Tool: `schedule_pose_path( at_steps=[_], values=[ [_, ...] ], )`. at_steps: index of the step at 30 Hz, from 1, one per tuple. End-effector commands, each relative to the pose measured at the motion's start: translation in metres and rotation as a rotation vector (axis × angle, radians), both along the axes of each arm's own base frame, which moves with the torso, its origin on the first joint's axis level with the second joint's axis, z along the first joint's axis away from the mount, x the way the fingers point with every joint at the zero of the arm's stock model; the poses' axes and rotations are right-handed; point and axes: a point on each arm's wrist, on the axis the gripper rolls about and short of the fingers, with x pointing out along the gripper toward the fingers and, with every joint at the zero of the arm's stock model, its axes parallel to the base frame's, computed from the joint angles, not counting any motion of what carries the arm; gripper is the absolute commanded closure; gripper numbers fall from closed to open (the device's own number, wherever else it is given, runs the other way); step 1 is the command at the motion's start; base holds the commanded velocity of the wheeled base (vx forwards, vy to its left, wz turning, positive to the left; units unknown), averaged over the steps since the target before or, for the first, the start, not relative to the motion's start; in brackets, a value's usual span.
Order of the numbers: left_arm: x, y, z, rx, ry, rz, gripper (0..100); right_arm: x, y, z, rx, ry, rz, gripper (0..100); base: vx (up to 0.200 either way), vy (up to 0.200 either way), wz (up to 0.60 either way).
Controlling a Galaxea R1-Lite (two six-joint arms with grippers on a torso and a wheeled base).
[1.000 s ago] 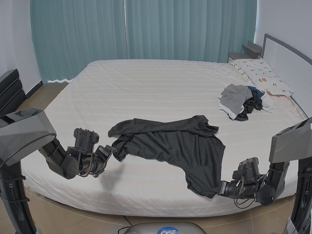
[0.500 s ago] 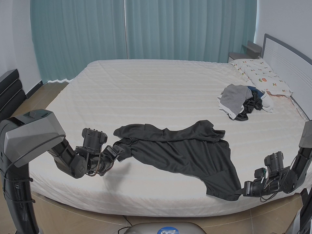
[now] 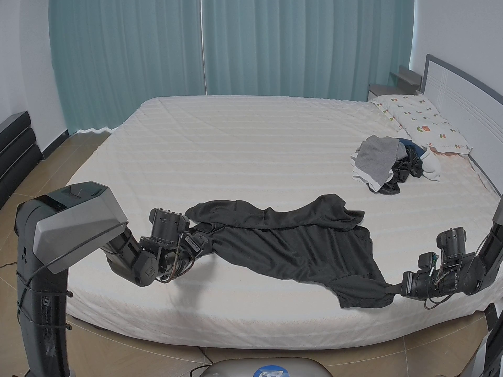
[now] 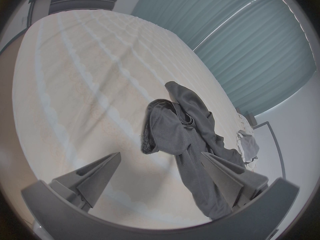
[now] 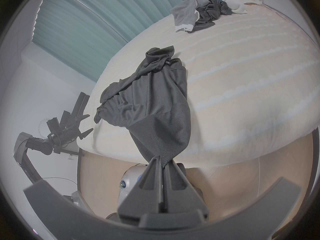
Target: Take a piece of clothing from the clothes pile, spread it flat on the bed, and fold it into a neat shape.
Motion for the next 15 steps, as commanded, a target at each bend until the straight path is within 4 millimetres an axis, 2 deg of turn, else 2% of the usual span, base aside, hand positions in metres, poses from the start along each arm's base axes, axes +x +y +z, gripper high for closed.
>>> schedule_pose_path(
  at_steps=[1,7,15],
  values=[
    [0.005,-0.006,-0.011,0.023,0.011,-0.008,0,-0.001,0.001,-0.007,0.003,0.025,0.003,100,0.000,0.000,0.00],
    [0.024,-0.013,-0.008,0.043,-0.043,-0.031,0,-0.004,0.006,-0.013,0.000,0.053,0.027,100,0.000,0.000,0.00],
    [0.029,-0.012,-0.017,0.078,-0.030,-0.029,0,-0.002,0.007,-0.012,0.002,0.045,0.028,100,0.000,0.000,0.00]
  ],
)
